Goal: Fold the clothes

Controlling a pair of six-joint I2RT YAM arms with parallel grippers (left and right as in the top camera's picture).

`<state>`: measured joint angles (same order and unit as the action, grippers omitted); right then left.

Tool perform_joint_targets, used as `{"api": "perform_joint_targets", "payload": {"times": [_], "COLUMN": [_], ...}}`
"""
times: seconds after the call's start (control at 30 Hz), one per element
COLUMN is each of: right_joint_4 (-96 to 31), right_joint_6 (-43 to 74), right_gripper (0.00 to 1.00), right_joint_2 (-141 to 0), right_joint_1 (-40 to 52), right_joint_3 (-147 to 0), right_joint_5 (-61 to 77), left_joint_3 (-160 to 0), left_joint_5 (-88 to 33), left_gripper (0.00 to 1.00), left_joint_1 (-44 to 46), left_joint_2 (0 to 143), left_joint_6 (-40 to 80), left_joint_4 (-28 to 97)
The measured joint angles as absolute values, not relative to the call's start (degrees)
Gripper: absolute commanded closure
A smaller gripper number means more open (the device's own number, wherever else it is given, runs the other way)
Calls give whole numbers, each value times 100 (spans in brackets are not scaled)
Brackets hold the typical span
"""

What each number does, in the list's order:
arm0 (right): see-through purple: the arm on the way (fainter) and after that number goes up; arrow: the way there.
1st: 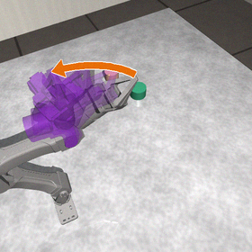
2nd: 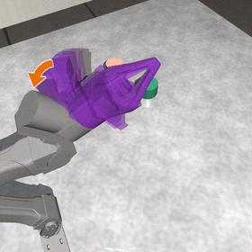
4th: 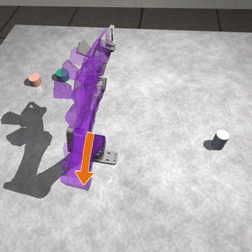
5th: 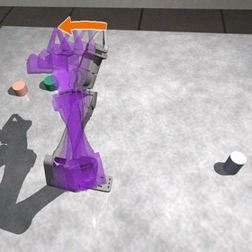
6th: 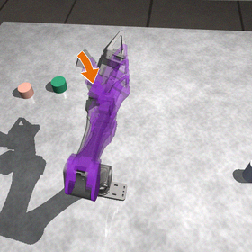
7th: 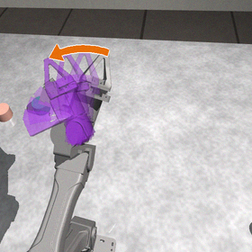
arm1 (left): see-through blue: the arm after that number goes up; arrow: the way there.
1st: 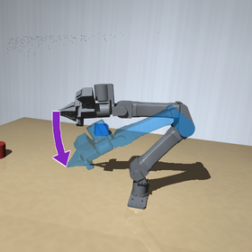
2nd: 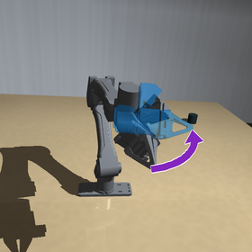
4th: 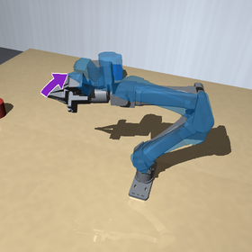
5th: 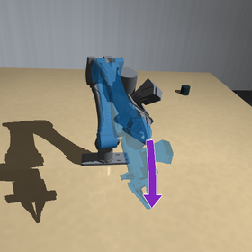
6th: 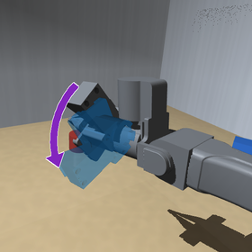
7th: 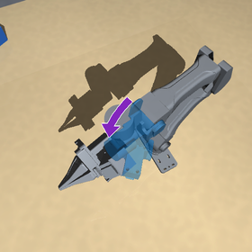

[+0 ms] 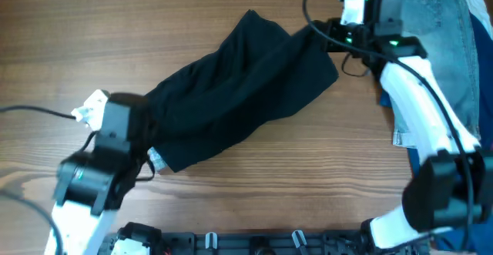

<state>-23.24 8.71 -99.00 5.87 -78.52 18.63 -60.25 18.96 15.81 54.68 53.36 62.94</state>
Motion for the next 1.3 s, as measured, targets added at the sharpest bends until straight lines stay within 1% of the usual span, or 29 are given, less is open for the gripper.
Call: {"api": "perform_joint_targets", "payload": {"times": [0.2,0.37,0.5,0.67,0.7,0.73,0.77,0.8,0.83,0.87,0.9,1.03,1.2,1.3], "right_joint_4": [-825,318,694,1100,1181,1216,1243,1284,1347,1400,1450,1402,637,215], "right_joint_6": [864,862,871,891,891,891,891,897,891,904,910,913,862,652], "right_gripper": [96,96,96,96,96,92,77,43,15,3,1,0,0,1], "right_joint_2": [-10516,-10892,-11502,-12101,-12195,-12250,-12267,-12276,-12276,-12276,-12276,-12276,-12180,-11867], "right_joint_1": [725,1085,1295,1374,1376,1385,1385,1385,1385,1385,1385,1367,1153,1041], "right_joint_3": [-7846,-7848,-7848,-7850,-7850,-7850,-7850,-7850,-7850,-7850,-7850,-7854,-7863,-7865], "right_joint_5": [1907,1907,1903,1881,1868,1852,1837,1831,1802,1796,1763,1584,1625,1691], "left_joint_3": [-6025,-6025,-6025,-6025,-6025,-6025,-6025,-6025,-6025,-6025,-6025,-6025,-6025,-6025], "left_joint_5": [2383,2486,2530,2578,2591,2598,2609,2633,2670,2707,2722,2759,2587,2502], "left_gripper": [96,96,96,96,94,76,59,29,9,2,0,0,0,0], "left_joint_1": [1472,862,366,123,104,99,99,99,89,60,30,-250,-534,-534], "left_joint_2": [6514,7273,7797,8315,8493,8676,8812,8980,9205,9356,9435,9546,9400,8960], "left_joint_6": [5977,6399,6510,6536,6545,6547,6545,6534,6547,6549,6552,6479,5704,5306], "left_joint_4": [6278,6106,5592,4908,4779,4678,4639,4595,4523,4453,4397,3968,3704,3721]}}
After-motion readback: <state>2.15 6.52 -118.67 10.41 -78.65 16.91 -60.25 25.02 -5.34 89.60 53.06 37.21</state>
